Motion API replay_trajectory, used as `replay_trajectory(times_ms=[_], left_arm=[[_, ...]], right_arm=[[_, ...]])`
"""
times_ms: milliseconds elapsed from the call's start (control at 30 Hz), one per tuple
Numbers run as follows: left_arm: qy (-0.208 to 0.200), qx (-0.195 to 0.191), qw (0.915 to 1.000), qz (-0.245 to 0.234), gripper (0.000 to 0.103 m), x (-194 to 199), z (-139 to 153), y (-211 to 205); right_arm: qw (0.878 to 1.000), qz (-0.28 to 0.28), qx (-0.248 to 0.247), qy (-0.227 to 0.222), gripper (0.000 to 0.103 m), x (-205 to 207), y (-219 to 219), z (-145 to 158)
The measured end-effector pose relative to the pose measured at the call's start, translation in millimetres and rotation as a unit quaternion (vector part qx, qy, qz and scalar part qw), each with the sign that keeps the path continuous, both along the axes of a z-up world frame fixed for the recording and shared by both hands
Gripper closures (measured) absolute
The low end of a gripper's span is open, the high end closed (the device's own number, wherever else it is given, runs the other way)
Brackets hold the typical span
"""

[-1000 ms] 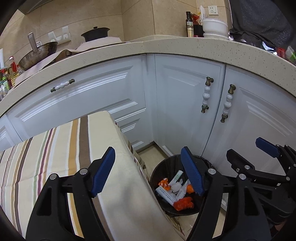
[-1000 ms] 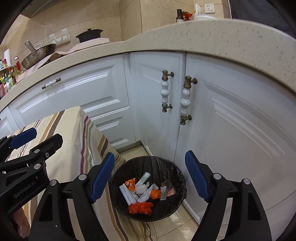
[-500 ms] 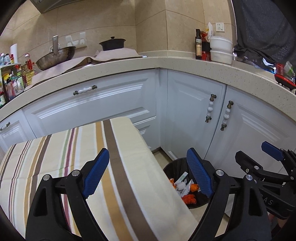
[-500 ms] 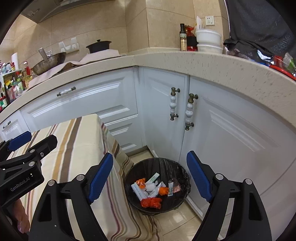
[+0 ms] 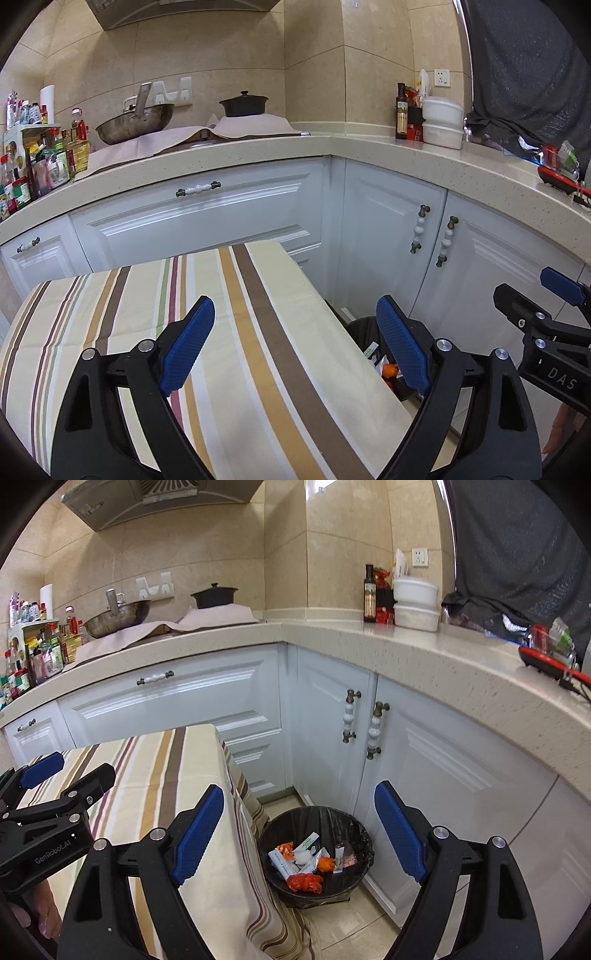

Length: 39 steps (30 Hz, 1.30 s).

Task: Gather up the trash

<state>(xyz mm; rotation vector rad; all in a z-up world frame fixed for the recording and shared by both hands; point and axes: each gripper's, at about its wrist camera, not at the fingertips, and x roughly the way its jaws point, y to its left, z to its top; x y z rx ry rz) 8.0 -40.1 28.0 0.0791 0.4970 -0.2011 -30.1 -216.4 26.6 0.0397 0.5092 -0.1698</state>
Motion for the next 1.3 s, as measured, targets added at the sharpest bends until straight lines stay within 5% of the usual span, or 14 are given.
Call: replay_trajectory(times_ms=[567,1300], left_arm=[[-0.027,-0.021,0.9994,0.001,0.011,-48,21,31],[-0.032,-0.024,0.9992,-0.001,0.011,-55,24,29]], right_arm=[[0.999,0.005,-0.022,-0.022,0.02,-46,31,19],[0.999,0.0,-0.024,-0.047,0.019,-58,33,30]])
